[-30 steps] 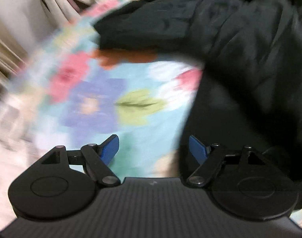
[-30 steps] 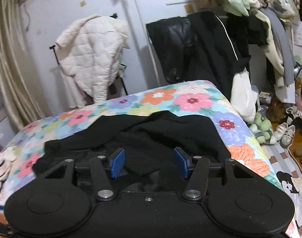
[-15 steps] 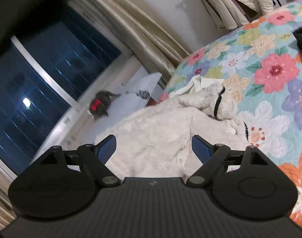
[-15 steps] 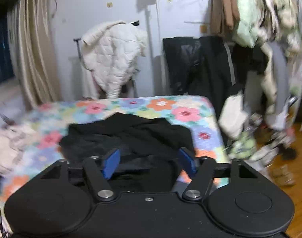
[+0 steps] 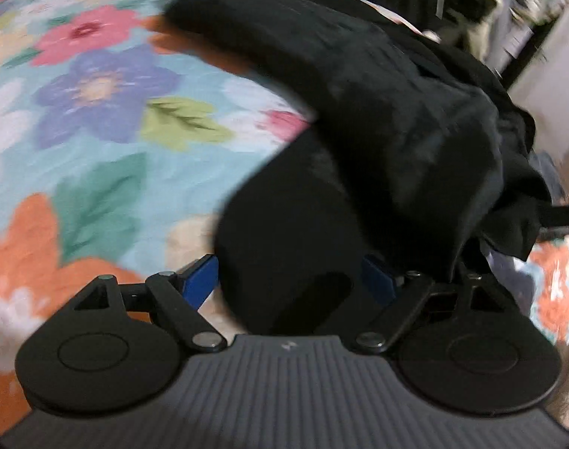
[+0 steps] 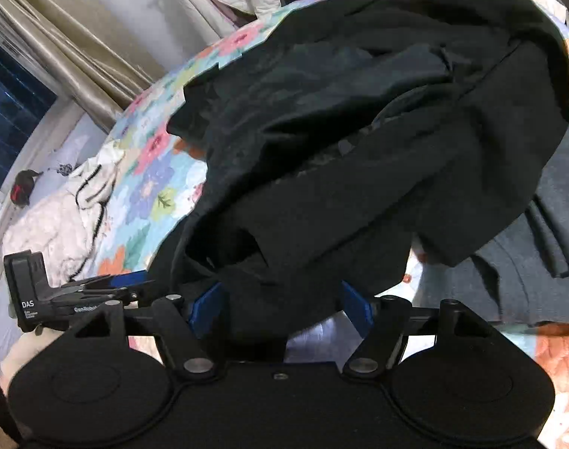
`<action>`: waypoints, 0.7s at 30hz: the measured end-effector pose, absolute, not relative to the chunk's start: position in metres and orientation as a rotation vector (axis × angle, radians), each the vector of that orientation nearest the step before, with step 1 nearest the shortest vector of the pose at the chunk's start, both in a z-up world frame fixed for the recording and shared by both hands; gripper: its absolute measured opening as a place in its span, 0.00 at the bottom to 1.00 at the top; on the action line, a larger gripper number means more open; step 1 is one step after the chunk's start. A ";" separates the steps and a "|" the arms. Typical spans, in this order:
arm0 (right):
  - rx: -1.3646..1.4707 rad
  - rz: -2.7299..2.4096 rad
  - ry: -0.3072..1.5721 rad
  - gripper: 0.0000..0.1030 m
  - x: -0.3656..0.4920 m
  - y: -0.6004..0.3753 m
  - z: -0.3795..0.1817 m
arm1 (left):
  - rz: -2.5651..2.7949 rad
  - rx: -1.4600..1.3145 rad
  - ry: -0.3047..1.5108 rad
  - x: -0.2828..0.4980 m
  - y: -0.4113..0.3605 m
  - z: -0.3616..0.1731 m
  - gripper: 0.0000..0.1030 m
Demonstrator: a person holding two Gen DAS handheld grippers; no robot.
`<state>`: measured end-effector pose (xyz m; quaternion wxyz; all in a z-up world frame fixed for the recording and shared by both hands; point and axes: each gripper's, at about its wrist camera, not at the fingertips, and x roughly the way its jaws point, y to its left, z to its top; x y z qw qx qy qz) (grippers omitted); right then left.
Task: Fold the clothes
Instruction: 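Grasp the black garment with the right gripper and pull it flat across the quilt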
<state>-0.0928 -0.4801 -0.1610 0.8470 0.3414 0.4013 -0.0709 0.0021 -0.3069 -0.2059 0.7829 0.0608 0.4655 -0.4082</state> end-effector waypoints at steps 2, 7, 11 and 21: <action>0.748 -0.151 0.815 0.74 -0.089 -0.485 -0.165 | -0.883 0.151 1.008 0.007 -0.315 -0.212 0.86; 0.884 -0.234 0.770 0.74 -0.076 -0.507 -0.205 | -0.841 0.101 1.001 0.014 -0.334 -0.222 1.00; 0.743 -0.191 0.748 0.27 -0.062 -0.501 -0.204 | -0.752 0.086 1.003 0.009 -0.353 -0.228 1.00; 0.504 -0.184 0.600 0.12 -0.086 -0.498 -0.155 | -0.761 0.385 0.740 -0.007 -0.363 -0.182 0.04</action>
